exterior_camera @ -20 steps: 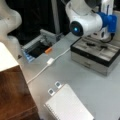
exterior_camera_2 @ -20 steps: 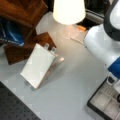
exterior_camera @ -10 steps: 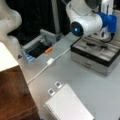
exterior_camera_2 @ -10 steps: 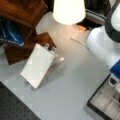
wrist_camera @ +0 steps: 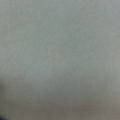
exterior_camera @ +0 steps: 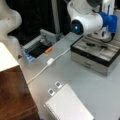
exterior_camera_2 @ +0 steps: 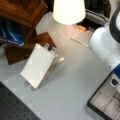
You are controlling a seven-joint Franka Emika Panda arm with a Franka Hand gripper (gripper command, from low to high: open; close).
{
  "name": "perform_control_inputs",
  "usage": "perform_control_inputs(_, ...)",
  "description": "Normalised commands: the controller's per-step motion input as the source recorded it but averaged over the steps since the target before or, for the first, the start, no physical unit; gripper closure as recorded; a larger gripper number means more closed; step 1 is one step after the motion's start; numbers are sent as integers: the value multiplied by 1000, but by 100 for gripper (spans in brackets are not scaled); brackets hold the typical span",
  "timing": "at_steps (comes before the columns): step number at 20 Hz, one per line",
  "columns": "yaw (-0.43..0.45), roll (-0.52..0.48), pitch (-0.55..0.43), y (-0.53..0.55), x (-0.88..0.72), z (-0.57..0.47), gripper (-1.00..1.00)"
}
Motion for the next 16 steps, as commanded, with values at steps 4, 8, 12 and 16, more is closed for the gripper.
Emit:
perform_control_inputs(4,-235,117,-103,221,187,-198,-100)
perform_control_inputs(8,-159,84,-86,152,150,-130,-100)
perform_control_inputs(12,-89,30,-56,10,38,-34,-100)
perform_control_inputs(16,-23,-10,-23,-117,-67,20,-100)
